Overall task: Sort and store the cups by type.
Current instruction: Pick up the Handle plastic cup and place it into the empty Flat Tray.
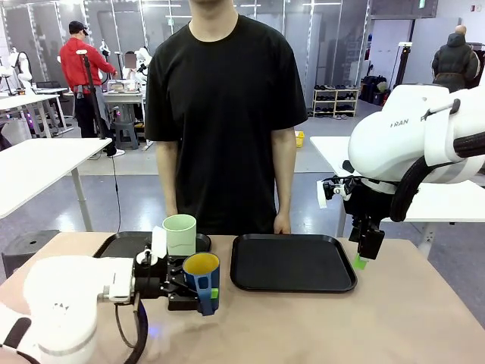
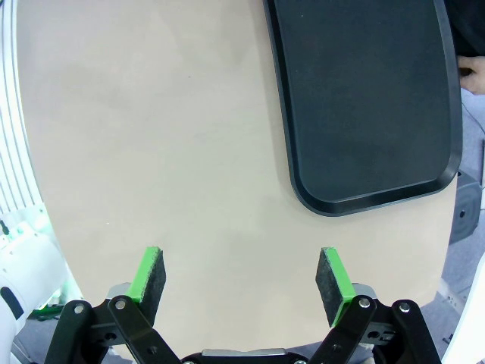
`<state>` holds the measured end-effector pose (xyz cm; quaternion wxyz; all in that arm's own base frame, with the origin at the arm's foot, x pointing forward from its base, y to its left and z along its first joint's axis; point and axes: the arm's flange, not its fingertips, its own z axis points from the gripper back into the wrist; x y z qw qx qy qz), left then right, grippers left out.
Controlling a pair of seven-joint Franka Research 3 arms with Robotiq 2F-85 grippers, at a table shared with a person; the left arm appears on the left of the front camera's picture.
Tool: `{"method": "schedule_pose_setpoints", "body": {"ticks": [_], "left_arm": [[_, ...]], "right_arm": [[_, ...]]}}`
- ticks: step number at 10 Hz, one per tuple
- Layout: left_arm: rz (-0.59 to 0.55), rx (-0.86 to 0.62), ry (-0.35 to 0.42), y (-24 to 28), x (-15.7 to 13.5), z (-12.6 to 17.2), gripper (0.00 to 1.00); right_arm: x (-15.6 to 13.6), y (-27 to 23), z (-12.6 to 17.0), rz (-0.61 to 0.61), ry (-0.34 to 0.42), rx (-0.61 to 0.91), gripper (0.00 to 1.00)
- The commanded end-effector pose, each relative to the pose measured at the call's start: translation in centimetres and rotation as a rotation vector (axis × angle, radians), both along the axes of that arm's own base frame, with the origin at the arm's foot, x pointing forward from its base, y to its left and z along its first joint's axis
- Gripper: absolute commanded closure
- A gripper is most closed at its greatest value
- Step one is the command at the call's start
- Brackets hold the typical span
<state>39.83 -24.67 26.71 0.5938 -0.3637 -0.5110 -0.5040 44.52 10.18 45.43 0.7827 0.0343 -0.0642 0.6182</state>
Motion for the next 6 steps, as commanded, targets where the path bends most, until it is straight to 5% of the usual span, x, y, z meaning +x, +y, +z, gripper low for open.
{"method": "schedule_pose_setpoints", "body": {"ticks": [1, 6], "left_arm": [[0.105, 0.009, -0.026, -2.5, -1.9, 0.4, 0.25], [0.265, -0.044, -0.044, -7.1, 0.6, 0.4, 0.25]], "right_arm": [[0.0, -0.1, 0.1, 0.003, -0.008, -0.003, 0.0], [0.0, -0.1, 0.1, 0.003, -0.008, -0.003, 0.0]]}}
